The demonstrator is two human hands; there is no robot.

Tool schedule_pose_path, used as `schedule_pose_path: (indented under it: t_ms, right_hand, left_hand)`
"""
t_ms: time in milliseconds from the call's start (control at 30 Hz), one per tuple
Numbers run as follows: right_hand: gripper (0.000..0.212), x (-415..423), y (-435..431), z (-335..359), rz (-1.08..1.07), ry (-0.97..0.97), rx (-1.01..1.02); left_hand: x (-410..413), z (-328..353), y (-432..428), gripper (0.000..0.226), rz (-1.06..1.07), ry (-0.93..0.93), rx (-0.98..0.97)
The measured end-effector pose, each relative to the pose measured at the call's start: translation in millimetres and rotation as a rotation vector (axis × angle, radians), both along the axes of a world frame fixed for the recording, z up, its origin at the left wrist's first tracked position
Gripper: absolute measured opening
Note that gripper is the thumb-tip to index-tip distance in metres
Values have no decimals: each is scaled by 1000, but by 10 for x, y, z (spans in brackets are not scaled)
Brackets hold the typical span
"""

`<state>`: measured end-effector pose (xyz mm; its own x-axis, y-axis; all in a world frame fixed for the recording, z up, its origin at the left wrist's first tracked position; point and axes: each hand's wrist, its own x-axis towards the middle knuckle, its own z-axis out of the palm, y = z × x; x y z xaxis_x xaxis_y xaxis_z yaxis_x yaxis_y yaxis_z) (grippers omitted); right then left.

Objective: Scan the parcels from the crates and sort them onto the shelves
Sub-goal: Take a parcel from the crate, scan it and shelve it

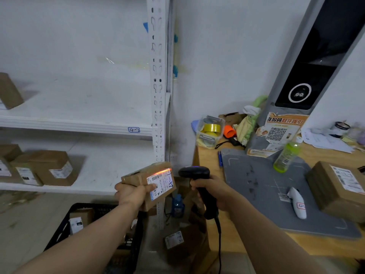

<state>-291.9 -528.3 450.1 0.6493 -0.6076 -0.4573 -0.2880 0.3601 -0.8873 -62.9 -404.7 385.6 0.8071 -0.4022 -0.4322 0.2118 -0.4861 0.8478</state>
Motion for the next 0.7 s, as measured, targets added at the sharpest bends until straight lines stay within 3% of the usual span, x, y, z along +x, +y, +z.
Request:
schedule_pose_path:
  t_ms: [233,700]
  right_hand:
    - [24,95,73,-18,36,-8,24]
    - [32,354,25,-70,189,65,-19]
  left_hand:
    - [17,12,47,100,21,10,-25]
    - [112,102,66,94,46,15,-11]
